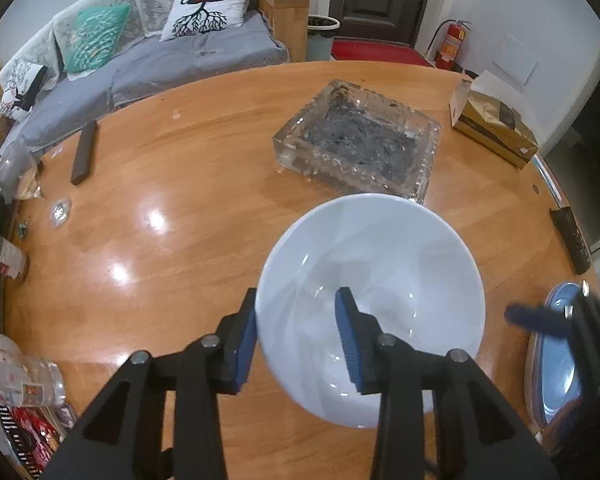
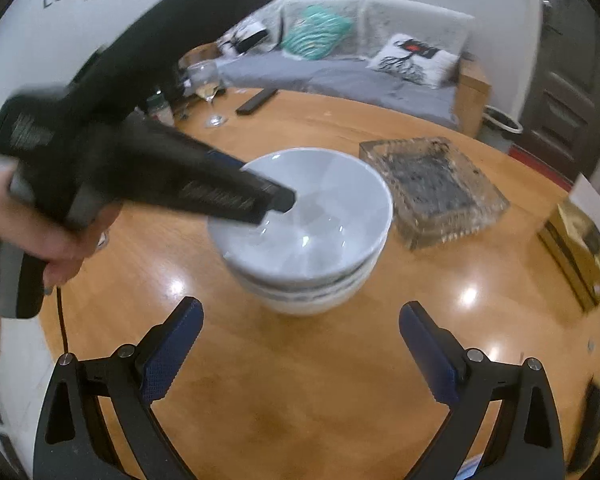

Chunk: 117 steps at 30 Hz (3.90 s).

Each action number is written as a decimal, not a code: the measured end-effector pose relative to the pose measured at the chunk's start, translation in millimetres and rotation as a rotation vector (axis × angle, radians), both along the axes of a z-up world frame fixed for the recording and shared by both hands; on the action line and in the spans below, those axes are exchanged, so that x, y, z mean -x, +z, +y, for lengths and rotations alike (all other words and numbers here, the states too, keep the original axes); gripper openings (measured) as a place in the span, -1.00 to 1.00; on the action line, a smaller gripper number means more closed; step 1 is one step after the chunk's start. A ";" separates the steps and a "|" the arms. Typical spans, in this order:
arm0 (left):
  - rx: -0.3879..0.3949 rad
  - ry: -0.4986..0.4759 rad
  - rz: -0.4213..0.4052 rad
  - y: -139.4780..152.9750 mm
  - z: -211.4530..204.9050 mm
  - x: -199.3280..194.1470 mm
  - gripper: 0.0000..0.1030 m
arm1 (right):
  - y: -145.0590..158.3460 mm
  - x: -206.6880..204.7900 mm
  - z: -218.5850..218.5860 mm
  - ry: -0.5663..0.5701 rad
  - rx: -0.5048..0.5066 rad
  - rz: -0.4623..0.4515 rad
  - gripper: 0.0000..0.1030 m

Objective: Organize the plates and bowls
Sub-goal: 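Lower the bowl into the other white bowl and open the left tool, then grasp the rim of the nested white bowls with the left tool and lift, then carry the nested white bowls with the left tool toward the blue plate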

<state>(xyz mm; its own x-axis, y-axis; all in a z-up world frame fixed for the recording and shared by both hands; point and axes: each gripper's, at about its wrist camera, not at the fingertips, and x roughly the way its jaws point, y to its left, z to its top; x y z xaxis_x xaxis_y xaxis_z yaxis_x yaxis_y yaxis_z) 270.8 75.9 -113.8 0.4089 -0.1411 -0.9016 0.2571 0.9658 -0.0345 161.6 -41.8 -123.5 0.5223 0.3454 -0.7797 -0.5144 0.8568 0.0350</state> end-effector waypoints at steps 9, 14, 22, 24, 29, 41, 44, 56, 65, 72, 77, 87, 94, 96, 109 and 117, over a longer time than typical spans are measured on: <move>-0.005 -0.067 -0.007 -9.3 -4.5 -1.7 -0.14 | -48.3 9.7 25.2 -0.122 0.012 -0.093 0.98; -0.007 -0.104 -0.010 -19.2 -6.4 -4.3 -0.08 | -53.6 -10.0 17.6 -0.175 -0.030 -0.098 0.97; 0.030 -0.127 0.005 -29.9 -8.0 -10.4 0.03 | -59.3 -32.8 28.1 -0.105 -0.006 -0.065 0.97; 0.043 -0.127 0.006 -30.9 -6.7 -11.4 0.07 | -59.4 -41.6 26.1 -0.095 -0.043 -0.048 0.98; 0.052 -0.121 0.024 -33.8 -1.3 -15.4 0.39 | -69.0 -58.8 23.9 -0.089 -0.065 0.033 0.97; 0.118 -0.132 0.084 -41.7 4.0 -21.6 0.58 | -73.6 -77.2 24.1 -0.091 -0.083 0.078 0.99; 0.123 -0.136 0.089 -41.8 4.2 -22.1 0.57 | -73.1 -71.2 25.2 -0.090 -0.080 0.083 0.99; 0.184 -0.154 0.109 -39.6 9.1 -1.4 0.15 | -67.9 -52.2 31.8 -0.058 -0.060 0.042 0.76; 0.159 -0.156 0.120 -37.0 11.4 65.5 0.16 | -59.7 9.9 25.9 0.020 -0.030 0.039 0.66; 0.154 -0.149 0.156 -35.8 16.5 106.9 0.12 | -50.8 52.2 19.9 0.100 -0.029 0.022 0.57; 0.143 -0.153 0.155 -35.4 16.4 106.9 0.11 | -58.7 58.5 24.2 0.112 -0.017 0.030 0.69; 0.175 -0.204 0.131 -38.1 20.8 85.1 0.11 | -67.2 30.1 31.4 0.176 -0.048 0.034 0.98; 0.208 -0.211 0.128 -38.1 19.8 73.2 0.09 | -73.2 15.7 38.5 0.223 -0.033 0.066 0.98; 0.204 -0.213 0.125 -37.9 19.1 73.7 0.10 | -73.8 12.8 38.2 0.235 -0.042 0.079 0.97; 0.210 -0.227 0.052 -14.5 13.1 97.0 0.09 | -56.0 36.2 28.6 0.200 -0.083 0.001 0.96; 0.179 -0.262 0.008 9.8 -11.5 113.6 0.09 | -37.1 53.1 10.8 0.172 -0.087 -0.045 0.97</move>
